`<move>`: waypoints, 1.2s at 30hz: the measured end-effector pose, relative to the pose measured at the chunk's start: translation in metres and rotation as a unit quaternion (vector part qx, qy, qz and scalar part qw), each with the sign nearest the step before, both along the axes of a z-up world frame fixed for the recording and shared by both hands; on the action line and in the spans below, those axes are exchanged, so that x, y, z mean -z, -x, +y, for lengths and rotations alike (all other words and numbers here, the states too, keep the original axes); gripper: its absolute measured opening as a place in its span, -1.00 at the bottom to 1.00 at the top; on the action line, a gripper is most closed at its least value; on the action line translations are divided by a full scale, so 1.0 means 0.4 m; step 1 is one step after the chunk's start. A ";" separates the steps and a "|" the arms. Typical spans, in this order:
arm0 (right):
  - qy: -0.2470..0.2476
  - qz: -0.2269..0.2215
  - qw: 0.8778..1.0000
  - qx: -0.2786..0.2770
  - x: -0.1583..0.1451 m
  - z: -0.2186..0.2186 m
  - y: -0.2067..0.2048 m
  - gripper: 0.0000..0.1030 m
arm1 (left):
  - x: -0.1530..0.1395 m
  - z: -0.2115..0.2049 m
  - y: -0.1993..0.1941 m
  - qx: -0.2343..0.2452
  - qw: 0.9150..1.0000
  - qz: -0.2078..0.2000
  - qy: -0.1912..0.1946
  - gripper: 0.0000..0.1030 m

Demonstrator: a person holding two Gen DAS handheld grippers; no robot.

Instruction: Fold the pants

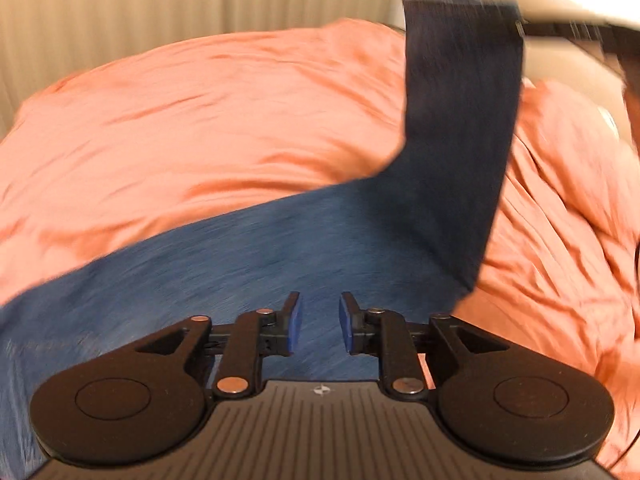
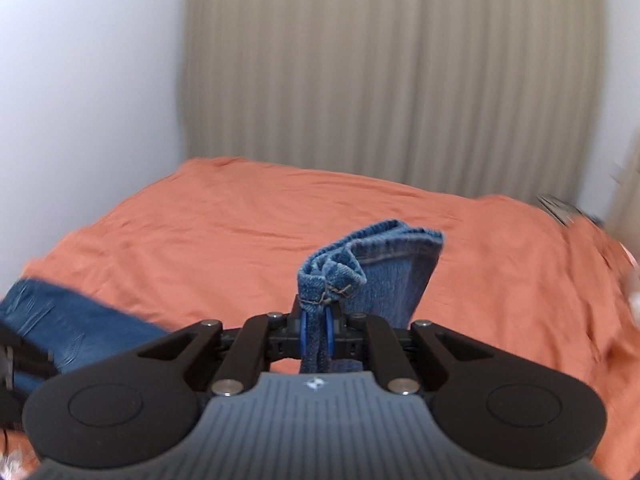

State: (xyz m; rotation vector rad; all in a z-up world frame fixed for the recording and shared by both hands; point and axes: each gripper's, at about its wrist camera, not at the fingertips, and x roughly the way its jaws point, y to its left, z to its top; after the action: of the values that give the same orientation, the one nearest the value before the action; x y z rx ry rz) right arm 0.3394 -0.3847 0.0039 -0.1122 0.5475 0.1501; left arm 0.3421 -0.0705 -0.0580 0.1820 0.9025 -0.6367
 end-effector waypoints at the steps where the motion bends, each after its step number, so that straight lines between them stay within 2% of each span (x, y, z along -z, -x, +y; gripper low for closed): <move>1: 0.003 0.004 1.000 -0.016 0.009 0.045 -0.001 -0.93 | 0.001 0.026 -0.004 -0.013 1.000 0.003 0.005 -0.51; 5: -0.006 0.032 0.997 -0.073 0.094 0.208 0.003 -0.94 | 0.024 0.108 0.001 -0.051 0.999 0.010 0.009 -0.51; 10: -0.036 0.108 0.986 -0.122 0.289 0.349 0.027 -0.95 | 0.047 0.147 0.013 -0.064 0.998 0.016 0.007 -0.51; 12: -0.027 0.141 0.980 -0.135 0.368 0.398 0.047 -0.94 | 0.050 0.159 0.017 -0.064 0.998 0.017 0.007 -0.46; 15: -0.011 0.174 0.973 -0.152 0.460 0.428 0.061 -0.91 | 0.060 0.169 0.017 -0.062 0.998 0.024 0.017 -0.29; 16: -0.003 0.187 0.969 -0.159 0.482 0.435 0.067 -0.81 | 0.068 0.170 0.010 -0.064 0.997 0.028 0.023 -0.23; 19: 0.012 0.217 0.961 -0.170 0.551 0.410 0.060 -0.78 | 0.093 0.167 -0.008 -0.076 0.995 0.041 0.054 -0.06; 20: 0.008 0.216 0.961 -0.175 0.553 0.404 0.061 -0.76 | 0.100 0.183 -0.005 -0.082 0.993 0.048 0.069 0.05; 21: -0.003 0.217 0.960 -0.176 0.548 0.396 0.060 -0.61 | 0.110 0.184 -0.014 -0.089 0.991 0.055 0.083 0.09; 22: -0.017 0.223 0.958 -0.178 0.539 0.388 0.058 -0.34 | 0.117 0.184 -0.024 -0.095 0.989 0.064 0.097 0.12; 24: -0.041 0.228 0.956 -0.181 0.513 0.361 0.058 -0.16 | 0.135 0.181 -0.050 -0.109 0.983 0.081 0.120 0.15; 26: -0.034 0.218 0.958 -0.184 0.475 0.348 0.054 -0.16 | 0.153 0.175 -0.078 -0.127 0.977 0.099 0.140 0.17; 30: 0.006 0.185 0.970 -0.158 0.421 0.290 0.039 -0.16 | 0.212 0.157 -0.137 -0.157 0.963 0.134 0.171 0.17; 34: 0.031 0.173 0.978 -0.109 0.420 0.203 0.010 -0.16 | 0.286 0.143 -0.182 -0.192 0.947 0.163 0.201 0.14; 36: 0.038 0.164 0.983 -0.073 0.429 0.159 0.003 -0.16 | 0.320 0.137 -0.196 -0.197 0.939 0.182 0.217 0.00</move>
State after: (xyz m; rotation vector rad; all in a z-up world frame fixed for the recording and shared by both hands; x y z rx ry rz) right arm 0.3382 -0.3211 -0.1678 -0.2038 0.8747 0.2943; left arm 0.4205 -0.0157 -0.1861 -0.5199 1.0906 -0.4835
